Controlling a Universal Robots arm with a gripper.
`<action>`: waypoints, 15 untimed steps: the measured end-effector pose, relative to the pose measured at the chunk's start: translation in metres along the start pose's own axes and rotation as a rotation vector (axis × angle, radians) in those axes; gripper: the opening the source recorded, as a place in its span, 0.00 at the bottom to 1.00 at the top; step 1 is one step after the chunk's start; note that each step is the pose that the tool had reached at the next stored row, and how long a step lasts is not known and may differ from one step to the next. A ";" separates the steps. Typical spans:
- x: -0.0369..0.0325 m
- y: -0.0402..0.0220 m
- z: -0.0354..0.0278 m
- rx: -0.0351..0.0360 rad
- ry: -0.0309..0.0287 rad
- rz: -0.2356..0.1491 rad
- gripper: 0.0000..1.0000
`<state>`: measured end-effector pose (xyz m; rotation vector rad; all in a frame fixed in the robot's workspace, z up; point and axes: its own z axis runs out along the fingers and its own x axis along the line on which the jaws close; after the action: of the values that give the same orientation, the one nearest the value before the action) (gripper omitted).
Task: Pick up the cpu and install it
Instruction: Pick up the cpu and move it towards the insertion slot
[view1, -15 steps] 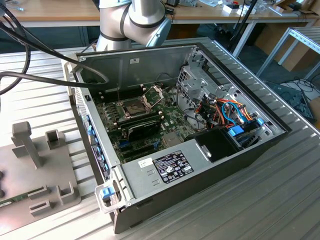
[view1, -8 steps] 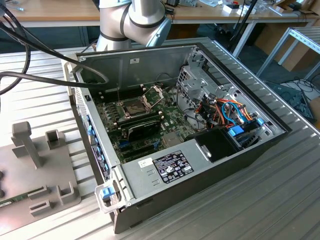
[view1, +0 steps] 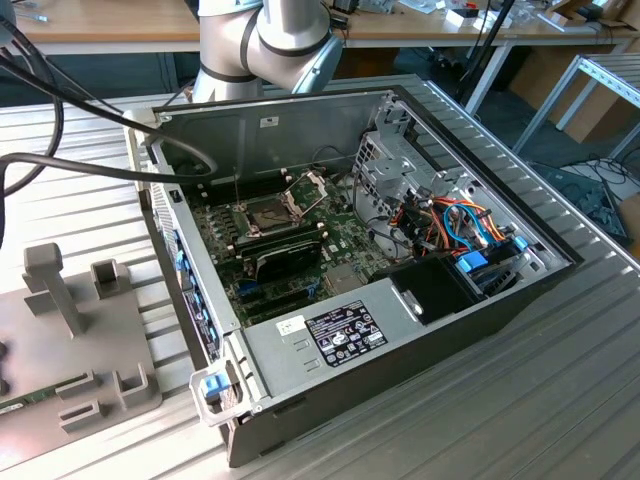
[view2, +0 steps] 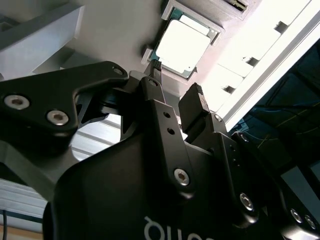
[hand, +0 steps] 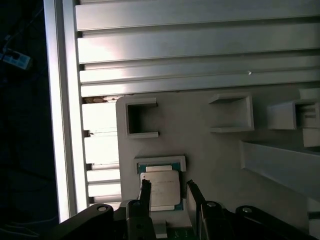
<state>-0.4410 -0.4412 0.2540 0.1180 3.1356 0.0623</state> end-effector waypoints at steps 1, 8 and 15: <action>0.0000 0.0000 0.0005 0.0000 0.0001 0.000 0.42; 0.0000 -0.0001 0.0024 0.0000 0.0000 0.000 0.42; 0.0000 -0.0001 0.0025 0.0000 0.0000 0.000 0.42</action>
<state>-0.4410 -0.4412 0.2515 0.1181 3.1355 0.0624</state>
